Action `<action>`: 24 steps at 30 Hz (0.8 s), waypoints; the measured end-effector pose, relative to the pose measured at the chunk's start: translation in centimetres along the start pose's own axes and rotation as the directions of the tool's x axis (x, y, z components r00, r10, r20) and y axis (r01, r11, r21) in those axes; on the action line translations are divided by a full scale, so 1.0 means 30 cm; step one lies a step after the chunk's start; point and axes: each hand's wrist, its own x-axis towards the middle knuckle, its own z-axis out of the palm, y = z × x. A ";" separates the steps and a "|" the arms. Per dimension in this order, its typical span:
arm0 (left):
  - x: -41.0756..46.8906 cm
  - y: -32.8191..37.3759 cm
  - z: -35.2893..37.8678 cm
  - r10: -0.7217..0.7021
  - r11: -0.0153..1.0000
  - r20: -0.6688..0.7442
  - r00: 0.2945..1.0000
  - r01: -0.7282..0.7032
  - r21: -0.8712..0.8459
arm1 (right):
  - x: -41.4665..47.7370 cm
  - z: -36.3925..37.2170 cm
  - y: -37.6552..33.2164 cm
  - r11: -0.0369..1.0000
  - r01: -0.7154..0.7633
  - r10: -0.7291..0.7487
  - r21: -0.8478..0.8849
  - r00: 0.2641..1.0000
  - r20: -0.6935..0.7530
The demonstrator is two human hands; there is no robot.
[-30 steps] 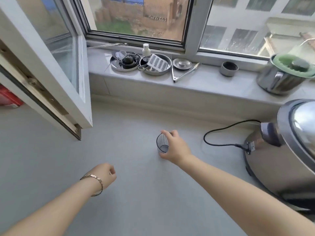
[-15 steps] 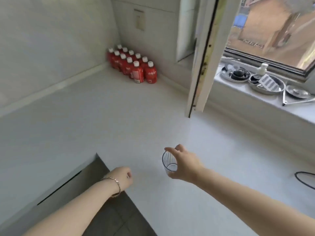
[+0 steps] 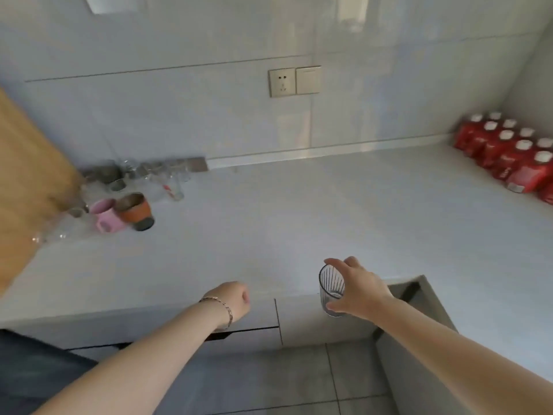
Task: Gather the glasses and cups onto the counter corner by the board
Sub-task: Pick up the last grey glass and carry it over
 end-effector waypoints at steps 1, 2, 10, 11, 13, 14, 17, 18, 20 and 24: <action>-0.001 -0.089 -0.022 -0.033 0.999 -0.004 0.999 0.033 -0.018 | 0.044 0.018 -0.077 1.000 0.022 -0.022 -0.010 1.000 0.015; 0.000 -0.172 -0.041 -0.066 0.997 -0.006 0.998 0.066 -0.037 | 0.087 0.035 -0.149 0.999 0.042 -0.041 -0.019 0.999 0.028; 0.065 -0.663 -0.166 -0.281 0.941 -0.011 0.960 0.273 -0.199 | 0.421 0.149 -0.577 0.975 0.214 -0.204 -0.064 0.969 0.137; 0.083 -0.709 -0.183 -0.304 0.931 -0.003 0.953 0.297 -0.211 | 0.467 0.163 -0.620 0.971 0.232 -0.220 -0.065 0.964 0.151; 0.131 -0.802 -0.220 -0.337 0.916 0.010 0.941 0.330 -0.229 | 0.569 0.192 -0.699 0.965 0.255 -0.240 -0.065 0.953 0.184; 0.156 -0.846 -0.242 -0.352 0.909 0.016 0.936 0.346 -0.234 | 0.623 0.205 -0.738 0.962 0.264 -0.246 -0.065 0.949 0.199; 0.245 -0.970 -0.314 -0.401 0.880 0.004 0.916 0.386 -0.278 | 0.802 0.233 -0.861 0.957 0.283 -0.264 -0.062 0.940 0.214; 0.274 -1.008 -0.336 -0.417 0.868 0.008 0.909 0.401 -0.292 | 0.858 0.240 -0.905 0.956 0.287 -0.267 -0.063 0.938 0.220; 0.332 -1.075 -0.383 -0.435 0.854 0.021 0.900 0.420 -0.307 | 0.969 0.250 -1.000 0.956 0.285 -0.267 -0.060 0.940 0.214; 0.431 -1.192 -0.456 -0.427 0.851 0.037 0.903 0.415 -0.322 | 1.167 0.269 -1.175 0.969 0.245 -0.238 -0.028 0.961 0.143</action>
